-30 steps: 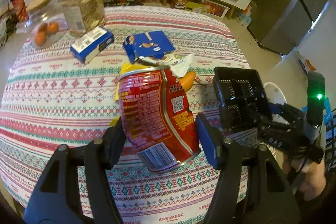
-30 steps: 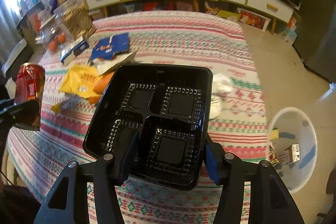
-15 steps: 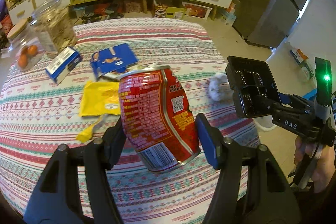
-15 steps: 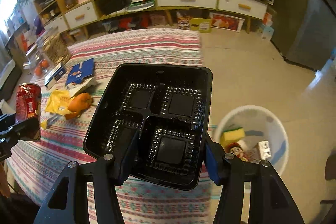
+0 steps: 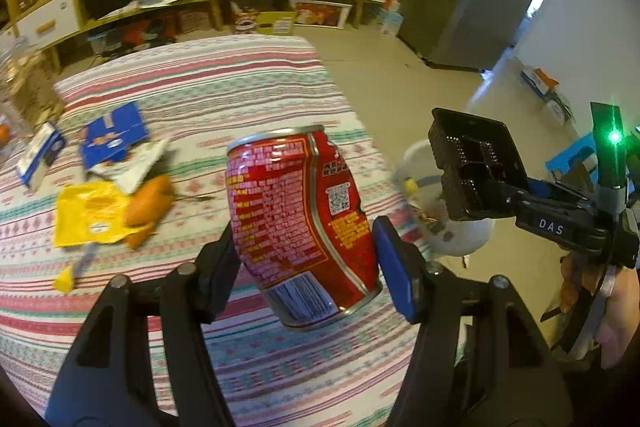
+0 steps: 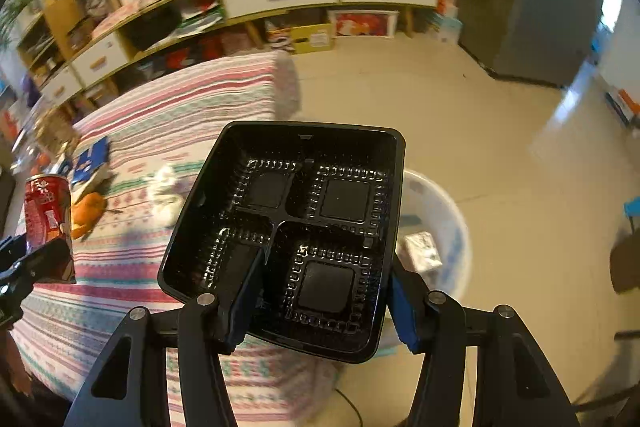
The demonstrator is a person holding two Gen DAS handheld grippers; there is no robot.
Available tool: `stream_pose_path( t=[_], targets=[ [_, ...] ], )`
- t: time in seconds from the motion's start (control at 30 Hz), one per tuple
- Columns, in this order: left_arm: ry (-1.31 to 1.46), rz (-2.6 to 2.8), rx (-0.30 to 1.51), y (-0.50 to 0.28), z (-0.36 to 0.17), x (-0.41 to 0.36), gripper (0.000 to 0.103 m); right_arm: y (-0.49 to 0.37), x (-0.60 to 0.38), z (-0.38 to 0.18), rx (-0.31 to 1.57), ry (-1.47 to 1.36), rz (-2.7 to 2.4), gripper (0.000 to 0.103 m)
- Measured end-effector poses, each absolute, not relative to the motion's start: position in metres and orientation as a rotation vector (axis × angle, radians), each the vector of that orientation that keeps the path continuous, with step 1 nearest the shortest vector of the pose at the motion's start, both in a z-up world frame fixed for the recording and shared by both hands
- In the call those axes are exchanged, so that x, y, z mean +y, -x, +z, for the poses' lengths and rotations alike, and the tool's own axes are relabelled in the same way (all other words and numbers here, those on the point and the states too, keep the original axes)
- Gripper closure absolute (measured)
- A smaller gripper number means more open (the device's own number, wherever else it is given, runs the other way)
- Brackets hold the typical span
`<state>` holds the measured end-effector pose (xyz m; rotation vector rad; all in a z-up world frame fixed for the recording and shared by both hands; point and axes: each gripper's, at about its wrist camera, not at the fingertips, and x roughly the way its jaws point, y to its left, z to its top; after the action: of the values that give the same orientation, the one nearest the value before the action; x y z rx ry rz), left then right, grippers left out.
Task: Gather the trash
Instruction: 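Carry black tray with right tool while left carries crushed can to bin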
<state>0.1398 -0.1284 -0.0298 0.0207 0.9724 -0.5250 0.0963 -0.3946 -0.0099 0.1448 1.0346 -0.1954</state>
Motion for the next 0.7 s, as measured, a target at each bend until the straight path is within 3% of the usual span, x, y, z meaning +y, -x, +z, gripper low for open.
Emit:
stream_pose_path(
  t=[0.4, 0.7],
  targets=[
    [-0.033, -0.662, 0.982, -0.135, -0.049, -0.219, 0.038, -0.058, -0.455, -0.016, 1.055, -0.203, -0.287, 0.044],
    [-0.008, -0.678, 1.0, -0.133, -0.058, -0.246, 0.038, -0.059, -0.479, -0.029, 1.054, -0.291, -0.292, 0.043]
  ],
)
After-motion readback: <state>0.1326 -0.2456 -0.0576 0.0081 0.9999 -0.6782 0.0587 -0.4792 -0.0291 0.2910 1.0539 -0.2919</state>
